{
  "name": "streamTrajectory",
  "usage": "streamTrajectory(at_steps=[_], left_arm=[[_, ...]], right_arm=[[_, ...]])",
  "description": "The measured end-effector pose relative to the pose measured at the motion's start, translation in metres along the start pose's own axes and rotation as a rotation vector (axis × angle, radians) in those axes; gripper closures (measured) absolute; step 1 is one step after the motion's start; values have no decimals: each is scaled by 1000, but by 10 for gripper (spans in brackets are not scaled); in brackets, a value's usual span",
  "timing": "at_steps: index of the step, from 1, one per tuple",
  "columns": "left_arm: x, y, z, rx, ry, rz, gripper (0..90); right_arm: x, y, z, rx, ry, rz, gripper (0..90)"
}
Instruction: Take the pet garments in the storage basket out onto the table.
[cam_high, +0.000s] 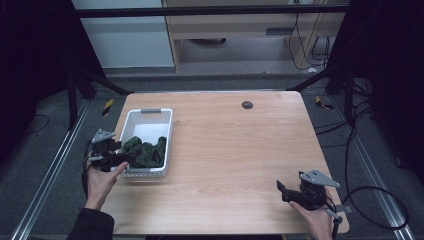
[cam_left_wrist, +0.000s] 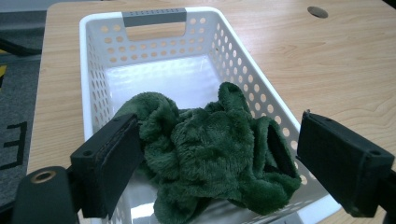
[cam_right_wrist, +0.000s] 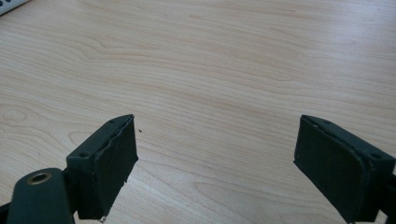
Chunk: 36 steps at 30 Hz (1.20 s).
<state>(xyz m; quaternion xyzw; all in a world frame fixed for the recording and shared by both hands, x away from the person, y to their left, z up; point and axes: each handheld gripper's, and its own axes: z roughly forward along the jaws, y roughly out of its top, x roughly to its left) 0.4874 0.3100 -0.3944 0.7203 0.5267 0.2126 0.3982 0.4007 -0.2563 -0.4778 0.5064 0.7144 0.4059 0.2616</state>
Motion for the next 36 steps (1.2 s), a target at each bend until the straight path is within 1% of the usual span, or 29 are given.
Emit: streamTrajectory(at_steps=[8, 10, 13, 16, 17, 18, 19, 23, 28, 30, 36], left_arm=[[-3, 6, 9, 39, -12, 13, 124], [-4, 7, 12, 50, -12, 19, 122], [-5, 8, 18, 76, -10, 30, 117], [-5, 9, 23, 91, -11, 29, 113], [-5, 9, 26, 104, -11, 32, 112], [-5, 9, 26, 104, -11, 32, 111], [-5, 10, 27, 109, -12, 33, 111], [-5, 11, 30, 116, -10, 33, 109], [-3, 12, 39, 148, 1, 41, 106], [-2, 11, 43, 165, 7, 42, 103], [-2, 9, 49, 202, 13, 47, 101]], right_arm=[[0, 0, 0, 3, 4, 3, 128], [0, 0, 0, 7, 8, 11, 126], [0, 0, 0, 7, 8, 9, 125], [0, 0, 0, 9, 9, 10, 124], [0, 0, 0, 12, 12, 13, 124], [0, 0, 0, 12, 12, 13, 124], [-1, 0, 1, 11, 8, 3, 124], [-1, 0, 2, 14, 11, 0, 122], [-1, -1, 3, 24, 20, 8, 118], [-1, -1, 4, 21, 18, -2, 114], [-2, -1, 4, 26, 23, 3, 106]])
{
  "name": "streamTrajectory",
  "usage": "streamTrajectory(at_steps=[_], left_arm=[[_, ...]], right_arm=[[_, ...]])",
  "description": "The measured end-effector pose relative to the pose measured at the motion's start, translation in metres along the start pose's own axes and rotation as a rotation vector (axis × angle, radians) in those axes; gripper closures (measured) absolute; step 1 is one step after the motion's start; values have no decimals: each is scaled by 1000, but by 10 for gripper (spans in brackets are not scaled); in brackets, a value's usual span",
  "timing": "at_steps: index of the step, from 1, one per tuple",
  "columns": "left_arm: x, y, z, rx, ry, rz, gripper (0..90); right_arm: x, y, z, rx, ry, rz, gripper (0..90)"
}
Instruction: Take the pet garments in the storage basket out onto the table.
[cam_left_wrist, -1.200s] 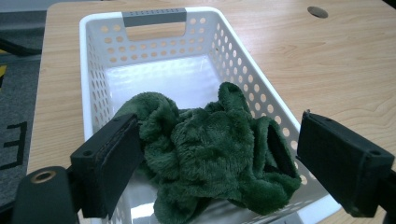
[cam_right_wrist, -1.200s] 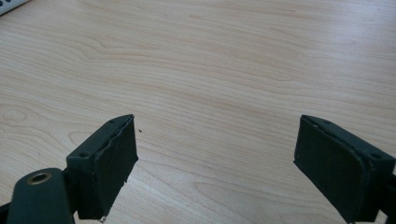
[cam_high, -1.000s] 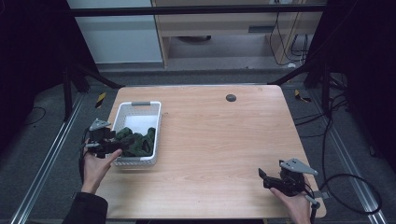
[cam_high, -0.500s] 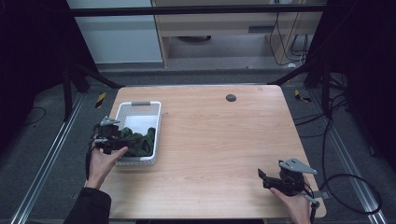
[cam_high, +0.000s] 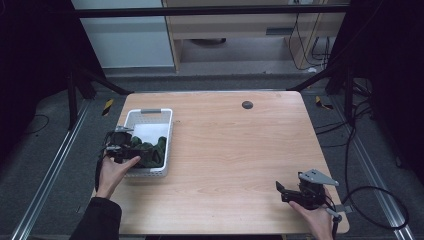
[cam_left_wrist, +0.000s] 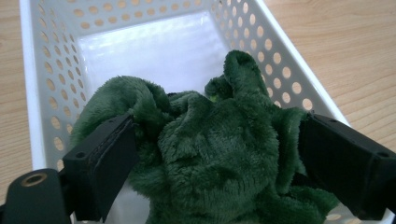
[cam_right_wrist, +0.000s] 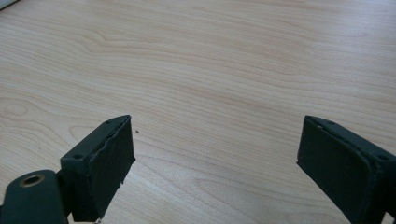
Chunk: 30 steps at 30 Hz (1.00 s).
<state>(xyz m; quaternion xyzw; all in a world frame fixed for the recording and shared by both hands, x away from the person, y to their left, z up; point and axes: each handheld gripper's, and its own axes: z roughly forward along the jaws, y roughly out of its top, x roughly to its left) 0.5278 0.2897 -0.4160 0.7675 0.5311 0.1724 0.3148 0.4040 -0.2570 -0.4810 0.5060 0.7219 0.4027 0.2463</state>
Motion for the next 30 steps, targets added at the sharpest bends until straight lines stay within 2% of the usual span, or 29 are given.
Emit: streamTrajectory(at_steps=[12, 19, 25, 30], left_arm=[[1, -1, 13, 69, 15, -11, 99], [-1, -2, 19, 100, 26, -1, 130], [-2, -2, 20, 125, 49, 12, 217], [-4, -3, 24, 154, 74, 21, 332]], right_arm=[[0, 0, 2, 9, 10, -4, 85], [-1, -1, 2, 12, 12, 1, 75], [-1, 0, 2, 9, 8, -1, 71], [-2, 0, 3, 11, 11, 4, 66]])
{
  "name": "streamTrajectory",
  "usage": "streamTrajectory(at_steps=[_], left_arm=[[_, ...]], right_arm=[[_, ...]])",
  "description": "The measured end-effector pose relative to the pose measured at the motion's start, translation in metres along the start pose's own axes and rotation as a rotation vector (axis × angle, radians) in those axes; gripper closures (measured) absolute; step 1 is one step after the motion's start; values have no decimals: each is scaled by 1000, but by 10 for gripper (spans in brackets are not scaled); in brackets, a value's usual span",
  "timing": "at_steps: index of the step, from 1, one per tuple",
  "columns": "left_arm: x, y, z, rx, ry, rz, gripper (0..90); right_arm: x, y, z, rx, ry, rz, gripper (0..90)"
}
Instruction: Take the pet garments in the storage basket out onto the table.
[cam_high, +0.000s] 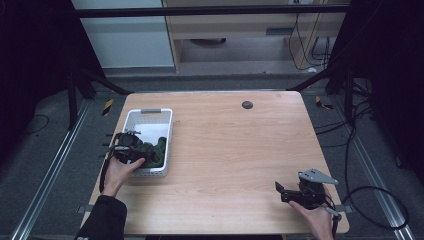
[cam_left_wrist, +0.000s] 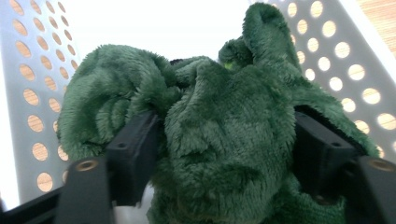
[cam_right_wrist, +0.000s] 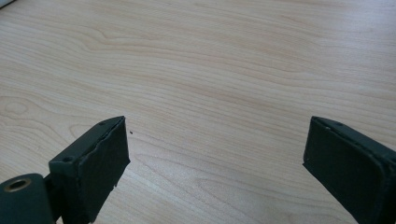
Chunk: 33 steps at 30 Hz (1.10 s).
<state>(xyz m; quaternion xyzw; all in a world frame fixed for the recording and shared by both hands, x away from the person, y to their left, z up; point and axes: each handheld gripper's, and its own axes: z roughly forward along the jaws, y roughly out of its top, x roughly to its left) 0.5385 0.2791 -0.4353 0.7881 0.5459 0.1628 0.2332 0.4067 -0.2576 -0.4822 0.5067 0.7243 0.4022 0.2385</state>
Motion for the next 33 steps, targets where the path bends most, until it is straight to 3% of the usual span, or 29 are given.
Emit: streamTrajectory(at_steps=[12, 24, 33], left_arm=[[-1, 0, 4, 39, -11, -9, 654], [-1, -1, -2, 34, -17, -9, 729], [-1, -1, -23, -47, -40, -14, 737]], right_arm=[[0, 0, 0, 4, 4, 3, 63], [0, 0, 0, 9, 7, 1, 61], [0, 0, 0, 12, 8, 5, 62]])
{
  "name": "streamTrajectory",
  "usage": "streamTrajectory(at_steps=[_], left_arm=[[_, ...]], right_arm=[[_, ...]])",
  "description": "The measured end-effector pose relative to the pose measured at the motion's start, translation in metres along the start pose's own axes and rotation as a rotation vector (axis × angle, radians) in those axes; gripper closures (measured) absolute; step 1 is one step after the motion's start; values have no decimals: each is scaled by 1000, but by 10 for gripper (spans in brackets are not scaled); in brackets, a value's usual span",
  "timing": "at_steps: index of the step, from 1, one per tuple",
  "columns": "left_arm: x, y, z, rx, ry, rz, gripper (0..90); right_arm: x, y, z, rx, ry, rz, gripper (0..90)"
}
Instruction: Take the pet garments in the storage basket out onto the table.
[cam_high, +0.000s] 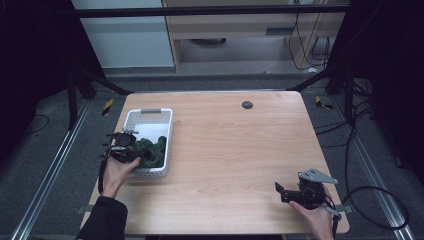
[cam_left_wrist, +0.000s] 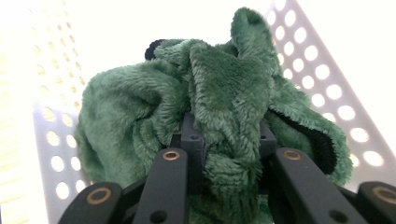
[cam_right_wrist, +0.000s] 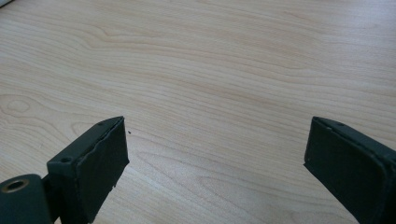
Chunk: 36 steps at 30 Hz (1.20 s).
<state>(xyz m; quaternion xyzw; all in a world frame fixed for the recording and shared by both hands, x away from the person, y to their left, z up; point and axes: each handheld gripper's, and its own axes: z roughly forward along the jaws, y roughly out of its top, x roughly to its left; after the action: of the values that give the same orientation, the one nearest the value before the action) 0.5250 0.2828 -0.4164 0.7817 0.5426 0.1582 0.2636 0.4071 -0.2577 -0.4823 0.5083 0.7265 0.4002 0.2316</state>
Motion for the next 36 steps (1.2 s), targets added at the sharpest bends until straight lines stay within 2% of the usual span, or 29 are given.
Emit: streamTrajectory(at_steps=[3, 12, 23, 36], left_arm=[[1, -1, -7, -28, -14, -11, 737], [5, 6, -35, -82, -19, 2, 738], [0, 18, -69, -161, -19, 20, 740], [-7, 23, -98, -214, -31, 44, 740]], right_arm=[[0, 0, 0, -5, -4, -6, 62], [1, 0, 1, -6, -5, -9, 62], [0, 0, 0, -7, -5, -8, 62], [1, 1, -1, -9, 0, 0, 63]])
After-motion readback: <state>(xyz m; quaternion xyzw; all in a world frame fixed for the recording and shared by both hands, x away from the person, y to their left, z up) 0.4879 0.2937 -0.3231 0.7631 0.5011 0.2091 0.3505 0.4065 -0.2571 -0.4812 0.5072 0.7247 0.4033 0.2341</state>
